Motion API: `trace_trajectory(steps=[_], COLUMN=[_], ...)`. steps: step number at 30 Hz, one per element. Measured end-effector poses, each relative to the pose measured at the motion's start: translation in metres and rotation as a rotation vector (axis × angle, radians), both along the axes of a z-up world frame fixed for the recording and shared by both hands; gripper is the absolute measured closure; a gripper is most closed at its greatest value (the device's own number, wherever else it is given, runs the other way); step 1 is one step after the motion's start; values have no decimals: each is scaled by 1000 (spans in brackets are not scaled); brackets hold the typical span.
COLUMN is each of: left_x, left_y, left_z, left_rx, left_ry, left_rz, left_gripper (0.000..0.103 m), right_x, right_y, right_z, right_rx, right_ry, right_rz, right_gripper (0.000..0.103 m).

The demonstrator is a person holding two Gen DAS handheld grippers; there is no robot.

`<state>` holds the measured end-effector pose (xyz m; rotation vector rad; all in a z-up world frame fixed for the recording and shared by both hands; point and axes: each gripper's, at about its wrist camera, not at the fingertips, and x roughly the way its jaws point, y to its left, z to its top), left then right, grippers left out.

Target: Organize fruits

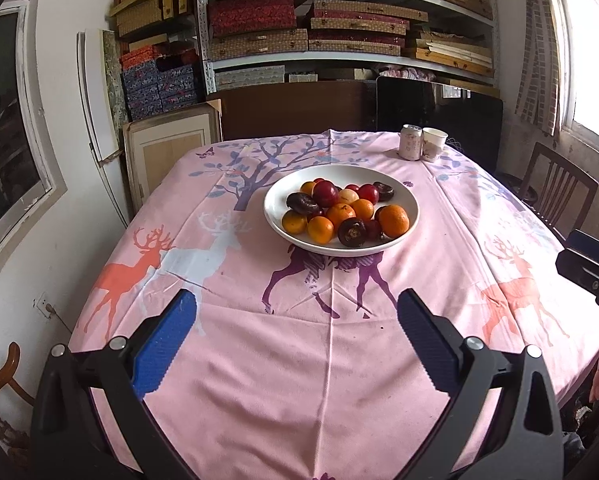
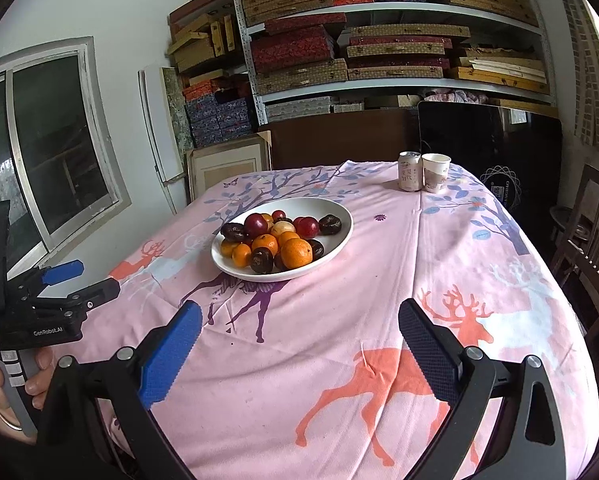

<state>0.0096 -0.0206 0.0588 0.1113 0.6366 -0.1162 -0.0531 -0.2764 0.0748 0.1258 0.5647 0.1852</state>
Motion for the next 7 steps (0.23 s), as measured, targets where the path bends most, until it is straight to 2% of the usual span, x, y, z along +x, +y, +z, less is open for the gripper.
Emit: trace_trajectory(steps=[7], left_x=[3], left_y=[1], left_z=[-4], left_rx=[21], left_ry=[-3], left_rz=[19], left_gripper=[5], right_x=[3], right_y=[-5], right_z=[-6], right_rx=[12], right_ry=[19], right_rz=[-12], right_gripper=[4])
